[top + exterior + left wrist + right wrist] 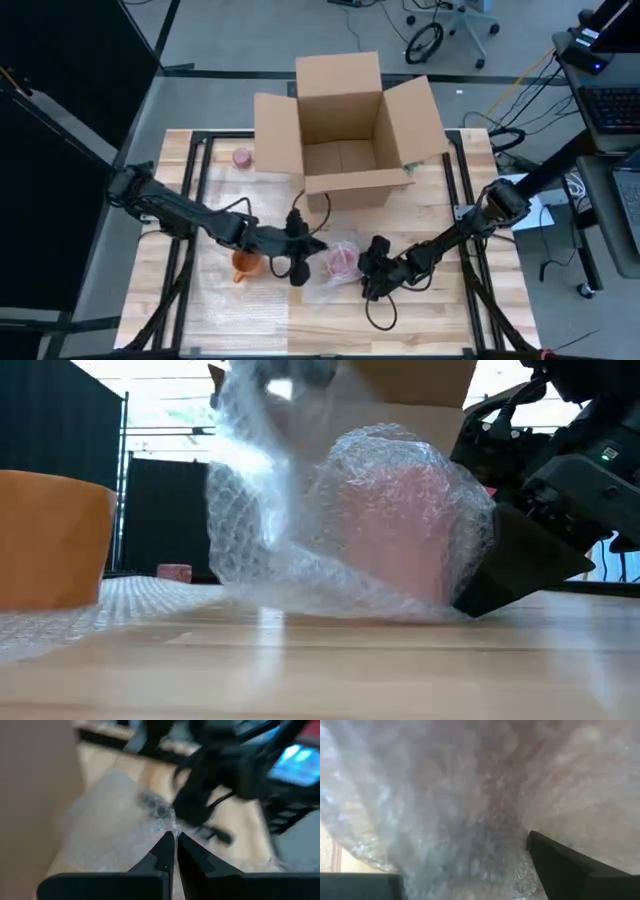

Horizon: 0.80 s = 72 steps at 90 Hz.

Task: Wrap mug
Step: Wrap the pink cup with the bubble wrap

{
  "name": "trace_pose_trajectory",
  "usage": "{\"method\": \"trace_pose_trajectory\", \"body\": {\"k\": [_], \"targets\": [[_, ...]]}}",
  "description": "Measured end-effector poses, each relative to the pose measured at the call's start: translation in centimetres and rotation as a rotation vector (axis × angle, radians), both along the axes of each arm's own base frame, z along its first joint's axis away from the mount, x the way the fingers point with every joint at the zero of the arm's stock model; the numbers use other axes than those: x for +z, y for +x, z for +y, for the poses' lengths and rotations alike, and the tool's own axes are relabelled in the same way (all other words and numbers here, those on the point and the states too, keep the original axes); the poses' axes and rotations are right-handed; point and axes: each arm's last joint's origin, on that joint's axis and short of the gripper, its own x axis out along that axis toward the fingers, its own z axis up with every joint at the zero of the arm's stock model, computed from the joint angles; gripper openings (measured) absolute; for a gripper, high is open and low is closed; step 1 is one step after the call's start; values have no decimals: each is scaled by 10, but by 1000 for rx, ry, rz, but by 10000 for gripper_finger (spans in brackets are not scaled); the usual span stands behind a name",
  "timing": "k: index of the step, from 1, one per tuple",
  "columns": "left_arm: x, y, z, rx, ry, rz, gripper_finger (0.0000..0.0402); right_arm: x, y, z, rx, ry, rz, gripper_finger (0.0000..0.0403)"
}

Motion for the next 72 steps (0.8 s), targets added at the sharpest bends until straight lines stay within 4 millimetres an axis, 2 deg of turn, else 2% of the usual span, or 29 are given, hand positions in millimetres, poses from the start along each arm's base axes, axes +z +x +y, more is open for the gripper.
{"method": "trace_pose_trajectory", "body": {"k": [10, 20, 51, 72], "targets": [[3, 5, -3, -55, -3, -57, 3, 0, 0, 0, 1, 1, 1, 215], [-6, 10, -6, -97, 0, -42, 3, 0, 0, 0, -4, 6, 0, 215], [-60, 41, -19, -156, -41, 0, 3, 0, 0, 0, -15, 15, -2, 215], [-90, 66, -18, -127, -38, 135, 3, 0, 0, 0, -18, 18, -3, 215]]}}
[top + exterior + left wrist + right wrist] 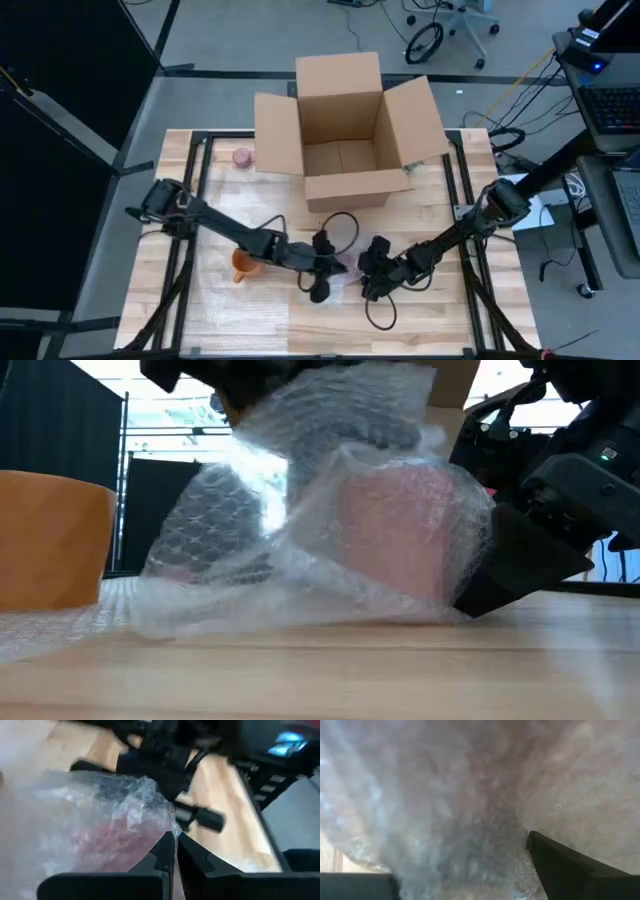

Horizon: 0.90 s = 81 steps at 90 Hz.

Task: Wrap mug
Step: Wrap the pink cup with the bubble wrap

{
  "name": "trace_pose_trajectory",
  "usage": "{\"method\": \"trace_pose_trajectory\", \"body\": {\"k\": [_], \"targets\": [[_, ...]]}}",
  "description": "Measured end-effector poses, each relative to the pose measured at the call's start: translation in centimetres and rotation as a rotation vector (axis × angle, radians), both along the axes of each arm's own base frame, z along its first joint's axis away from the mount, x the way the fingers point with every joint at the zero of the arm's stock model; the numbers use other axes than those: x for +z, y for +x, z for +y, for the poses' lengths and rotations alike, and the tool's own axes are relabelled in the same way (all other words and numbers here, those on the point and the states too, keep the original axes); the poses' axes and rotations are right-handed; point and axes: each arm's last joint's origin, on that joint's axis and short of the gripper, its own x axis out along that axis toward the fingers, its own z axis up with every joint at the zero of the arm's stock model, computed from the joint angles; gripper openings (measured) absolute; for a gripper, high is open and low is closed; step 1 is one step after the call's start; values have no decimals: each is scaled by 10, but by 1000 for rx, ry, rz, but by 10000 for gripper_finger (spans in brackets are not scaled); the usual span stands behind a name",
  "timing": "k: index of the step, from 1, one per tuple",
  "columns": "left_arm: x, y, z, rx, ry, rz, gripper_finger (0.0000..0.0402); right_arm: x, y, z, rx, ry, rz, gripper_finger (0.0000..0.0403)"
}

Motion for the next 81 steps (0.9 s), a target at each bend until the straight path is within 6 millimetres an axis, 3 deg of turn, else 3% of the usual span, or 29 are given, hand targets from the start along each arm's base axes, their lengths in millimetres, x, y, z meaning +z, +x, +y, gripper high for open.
{"method": "trace_pose_trajectory", "body": {"k": [10, 37, 52, 68, 81], "targets": [[-9, 12, 3, 10, -23, 84, 3, 0, 0, 0, 0, 0, 0, 215], [-9, 21, 8, -25, -16, 182, 3, 8, 0, 2, 42, 45, 26, 215], [-10, 21, 9, -38, 2, 186, 3, 49, -9, 6, 90, 147, 48, 215], [-11, 20, 9, -53, 3, 191, 3, 98, -36, 5, 101, 185, 39, 215], [-11, 20, 9, -65, 17, 191, 3, 129, -58, -7, 93, 209, -9, 215]]}}
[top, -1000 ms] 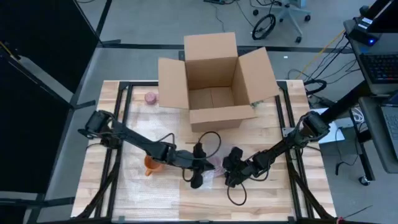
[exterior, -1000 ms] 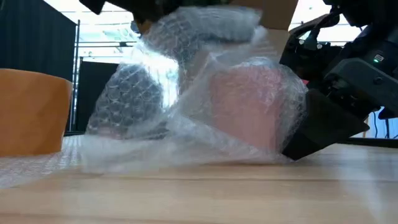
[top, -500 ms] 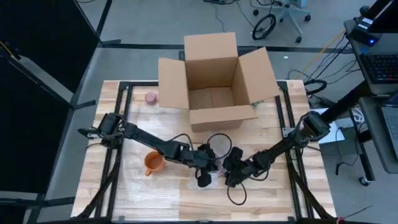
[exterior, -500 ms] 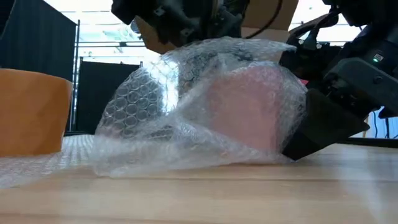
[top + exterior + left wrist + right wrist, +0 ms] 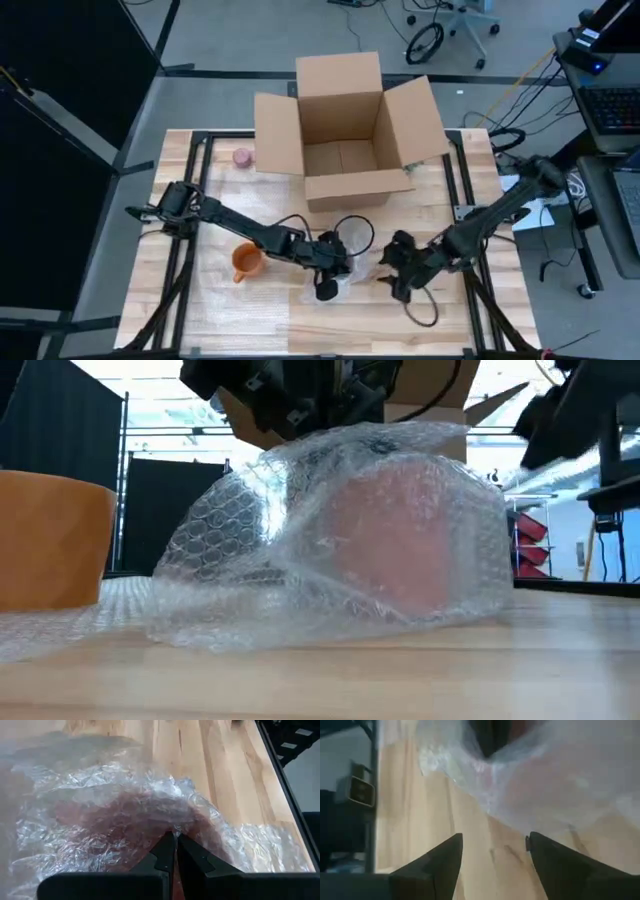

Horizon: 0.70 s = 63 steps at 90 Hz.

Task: Wrap mug
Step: Wrap the pink cup with the bubble wrap

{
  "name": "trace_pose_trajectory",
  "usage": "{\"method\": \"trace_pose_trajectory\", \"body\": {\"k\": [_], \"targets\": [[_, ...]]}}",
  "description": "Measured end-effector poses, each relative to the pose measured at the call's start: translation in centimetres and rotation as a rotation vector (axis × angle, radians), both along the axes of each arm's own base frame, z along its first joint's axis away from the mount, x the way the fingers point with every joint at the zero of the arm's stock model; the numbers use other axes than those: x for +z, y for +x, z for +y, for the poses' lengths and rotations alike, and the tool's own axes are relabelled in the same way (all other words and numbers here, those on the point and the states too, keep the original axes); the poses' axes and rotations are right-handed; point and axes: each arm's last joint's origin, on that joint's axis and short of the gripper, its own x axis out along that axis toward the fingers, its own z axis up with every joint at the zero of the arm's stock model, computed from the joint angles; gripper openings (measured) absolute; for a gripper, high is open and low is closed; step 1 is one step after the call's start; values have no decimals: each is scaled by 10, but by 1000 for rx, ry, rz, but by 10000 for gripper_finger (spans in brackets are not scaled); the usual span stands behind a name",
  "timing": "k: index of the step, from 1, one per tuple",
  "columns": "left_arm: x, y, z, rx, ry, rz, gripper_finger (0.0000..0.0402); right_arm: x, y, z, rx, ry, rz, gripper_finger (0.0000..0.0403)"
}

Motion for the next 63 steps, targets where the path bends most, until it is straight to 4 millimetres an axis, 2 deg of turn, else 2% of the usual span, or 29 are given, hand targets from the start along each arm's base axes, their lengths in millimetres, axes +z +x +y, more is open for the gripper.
{"method": "trace_pose_trajectory", "body": {"k": [11, 21, 41, 51, 63], "targets": [[0, 0, 0, -22, 17, -3, 3, 19, -6, -16, -65, -80, -107, 215], [-1, 0, -1, -51, 24, -3, 3, 21, -2, -31, -44, -248, -123, 215], [-8, -8, -1, -158, 32, 97, 3, -5, 10, -59, 14, -372, 60, 215], [-18, -14, 3, -224, 47, 194, 3, -17, 15, -69, 53, -385, 98, 215], [-18, -15, 7, -211, 37, 212, 3, -28, 17, -77, 61, -391, 109, 215]]}}
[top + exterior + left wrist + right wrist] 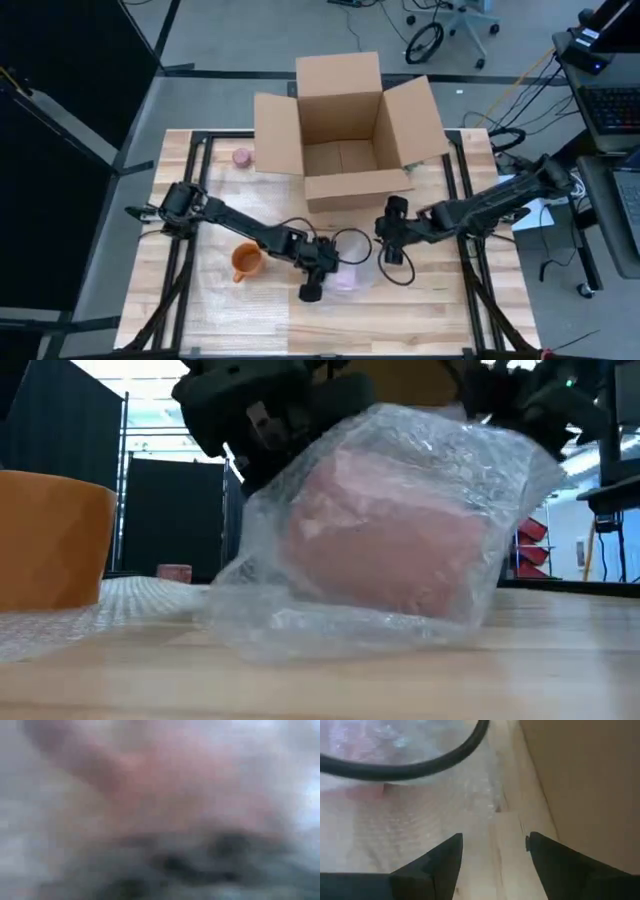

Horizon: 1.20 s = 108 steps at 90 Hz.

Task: Wrap mug
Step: Wrap the pink cup with the bubble wrap

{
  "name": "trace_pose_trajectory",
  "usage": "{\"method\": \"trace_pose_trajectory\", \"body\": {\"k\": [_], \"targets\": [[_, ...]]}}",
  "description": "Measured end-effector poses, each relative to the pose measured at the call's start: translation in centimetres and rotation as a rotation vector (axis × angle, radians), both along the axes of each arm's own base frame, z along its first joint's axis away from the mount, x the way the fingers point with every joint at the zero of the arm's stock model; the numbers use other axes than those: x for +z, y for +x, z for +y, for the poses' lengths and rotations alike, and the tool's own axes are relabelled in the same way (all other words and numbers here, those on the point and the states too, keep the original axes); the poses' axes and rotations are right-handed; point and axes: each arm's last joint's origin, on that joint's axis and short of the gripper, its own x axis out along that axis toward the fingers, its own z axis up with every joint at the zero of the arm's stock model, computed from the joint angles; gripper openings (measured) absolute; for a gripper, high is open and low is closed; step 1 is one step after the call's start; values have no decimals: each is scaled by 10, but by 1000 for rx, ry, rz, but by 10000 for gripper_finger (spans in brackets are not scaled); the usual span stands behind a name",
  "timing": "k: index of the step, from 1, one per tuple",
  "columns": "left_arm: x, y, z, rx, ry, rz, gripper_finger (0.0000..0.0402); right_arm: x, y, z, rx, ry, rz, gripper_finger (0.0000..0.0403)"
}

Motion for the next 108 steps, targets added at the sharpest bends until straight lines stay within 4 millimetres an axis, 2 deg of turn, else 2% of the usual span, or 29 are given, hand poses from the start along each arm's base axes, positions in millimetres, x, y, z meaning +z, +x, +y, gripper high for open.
{"method": "trace_pose_trajectory", "body": {"k": [17, 25, 31, 52, 63, 72, 83, 97, 108], "targets": [[4, 3, 0, 5, 2, -20, 3, -17, -1, 1, 33, 75, -59, 215], [4, 3, 0, 6, 2, -21, 3, -15, -3, 1, 41, 128, -43, 215], [4, 3, 0, 7, 1, -24, 3, -2, -4, 2, 58, 167, -47, 215], [5, 3, 0, 8, 1, -27, 3, 64, -12, 0, 78, 185, -83, 215], [5, 4, 0, 26, -11, -23, 3, 80, -25, 1, -5, 258, -49, 215], [6, 4, 0, 29, -13, -23, 3, 74, -34, 11, -42, 348, -13, 215], [6, 4, 0, 29, -13, -25, 3, 60, -33, 38, 6, 452, -76, 215], [6, 4, 0, 30, -14, -27, 3, 32, -14, 72, 57, 414, -290, 215], [6, 4, 0, 30, -14, -27, 3, 5, 11, 82, 56, 312, -325, 215]]}}
